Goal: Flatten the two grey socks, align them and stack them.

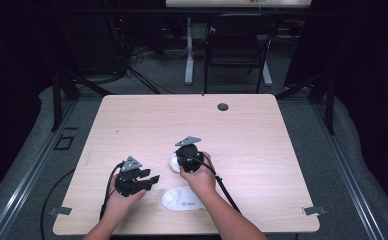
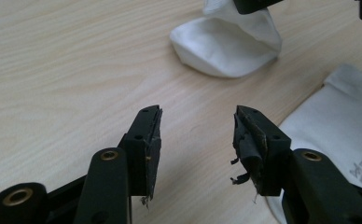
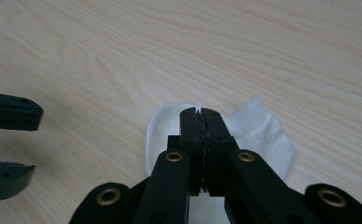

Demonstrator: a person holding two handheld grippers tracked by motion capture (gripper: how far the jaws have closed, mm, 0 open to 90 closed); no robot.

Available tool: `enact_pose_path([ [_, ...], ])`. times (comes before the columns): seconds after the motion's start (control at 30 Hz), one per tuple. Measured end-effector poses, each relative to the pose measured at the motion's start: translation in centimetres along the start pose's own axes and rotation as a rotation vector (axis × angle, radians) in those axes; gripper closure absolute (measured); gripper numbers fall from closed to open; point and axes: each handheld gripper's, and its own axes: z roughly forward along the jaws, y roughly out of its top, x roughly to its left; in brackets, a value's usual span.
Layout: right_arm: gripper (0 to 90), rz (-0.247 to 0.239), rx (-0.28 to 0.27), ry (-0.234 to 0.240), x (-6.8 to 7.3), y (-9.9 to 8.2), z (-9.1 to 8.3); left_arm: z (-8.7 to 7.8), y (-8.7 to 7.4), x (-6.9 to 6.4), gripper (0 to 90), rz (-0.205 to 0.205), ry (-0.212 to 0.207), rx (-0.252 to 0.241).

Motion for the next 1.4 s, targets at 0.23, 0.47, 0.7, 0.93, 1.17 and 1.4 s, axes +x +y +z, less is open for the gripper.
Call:
enact_pose_path([
  [0.23, 89.2, 0.048, -0.026, 0.047, -0.6, -0.3, -1.1, 1.8, 1.9, -0.3, 51.7, 0.012, 0.034, 0.011],
  [0.47, 89.2, 0.029, -0.052, 0.041, -1.2, -1.0, -1.8, 3.9, 3.7, -0.1, 52.0, -0.008, 0.052, 0.014],
  [0.7, 89.2, 0.035, -0.065, 0.049, -1.7, -1.3, -2.4, 5.6, 4.6, -0.2, 55.2, -0.018, 0.055, 0.033],
  [0.93, 89.1, 0.046, -0.079, 0.047, -2.3, -1.7, -3.2, 6.8, 4.4, -0.4, 69.3, -0.006, 0.064, 0.086],
  [1.17, 89.2, 0.046, -0.088, 0.048, -2.7, -1.9, -3.6, 6.8, 4.4, -0.4, 86.7, 0.004, 0.048, 0.088],
  [1.4, 89.3, 0.05, -0.101, 0.035, -3.6, -2.0, -4.3, 6.2, 3.9, 0.0, 89.7, -0.003, 0.043, 0.092],
])
